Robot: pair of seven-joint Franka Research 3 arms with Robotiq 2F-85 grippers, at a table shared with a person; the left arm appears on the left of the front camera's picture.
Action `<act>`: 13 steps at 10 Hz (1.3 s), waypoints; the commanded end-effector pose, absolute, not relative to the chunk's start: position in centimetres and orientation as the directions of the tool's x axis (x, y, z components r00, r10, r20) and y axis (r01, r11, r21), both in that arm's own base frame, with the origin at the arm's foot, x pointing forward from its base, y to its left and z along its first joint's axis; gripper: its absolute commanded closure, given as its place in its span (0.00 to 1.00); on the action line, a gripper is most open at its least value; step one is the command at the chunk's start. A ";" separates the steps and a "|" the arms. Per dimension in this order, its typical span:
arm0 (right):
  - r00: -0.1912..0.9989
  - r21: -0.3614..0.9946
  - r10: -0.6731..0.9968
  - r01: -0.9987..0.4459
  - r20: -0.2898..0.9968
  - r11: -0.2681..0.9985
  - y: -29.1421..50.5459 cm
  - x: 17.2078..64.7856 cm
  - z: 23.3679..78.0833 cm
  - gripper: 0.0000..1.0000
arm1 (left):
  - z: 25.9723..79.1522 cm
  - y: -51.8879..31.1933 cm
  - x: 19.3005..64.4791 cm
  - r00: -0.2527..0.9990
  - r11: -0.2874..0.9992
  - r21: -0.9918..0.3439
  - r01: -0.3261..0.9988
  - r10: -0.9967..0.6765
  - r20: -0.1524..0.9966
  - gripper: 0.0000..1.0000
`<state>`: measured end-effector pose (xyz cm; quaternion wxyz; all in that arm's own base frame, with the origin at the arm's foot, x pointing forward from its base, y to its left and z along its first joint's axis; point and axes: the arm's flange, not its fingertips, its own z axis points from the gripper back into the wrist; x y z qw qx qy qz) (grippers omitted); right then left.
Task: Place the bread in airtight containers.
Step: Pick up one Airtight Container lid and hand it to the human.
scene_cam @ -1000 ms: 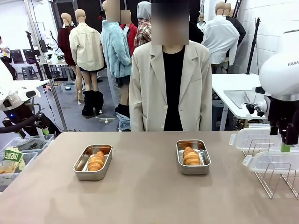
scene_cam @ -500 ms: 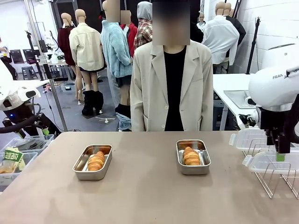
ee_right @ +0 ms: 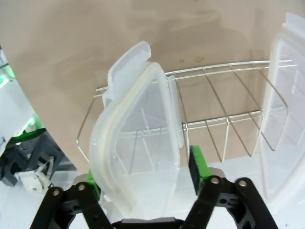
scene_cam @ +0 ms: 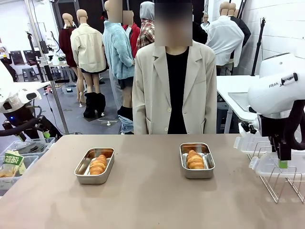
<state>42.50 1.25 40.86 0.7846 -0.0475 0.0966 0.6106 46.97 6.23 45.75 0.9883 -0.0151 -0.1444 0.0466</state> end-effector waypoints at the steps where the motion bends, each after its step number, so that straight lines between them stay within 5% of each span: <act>1: 0.238 0.020 0.939 -0.968 -0.248 0.250 1.3 42.8 41.2 0.48 | 45.9 6.4 46.8 0.955 0.996 -0.034 -0.083 0.089 0.284 0.00; 4: 0.228 0.026 0.944 -0.970 -0.241 0.241 1.2 42.7 41.2 1.00 | 45.9 6.4 46.8 0.955 0.996 -0.034 -0.083 0.089 0.284 0.00; 13: 0.244 0.026 0.950 -0.967 -0.193 0.253 1.0 41.7 44.5 1.00 | 45.9 6.4 46.8 0.955 0.996 -0.034 -0.083 0.089 0.284 0.00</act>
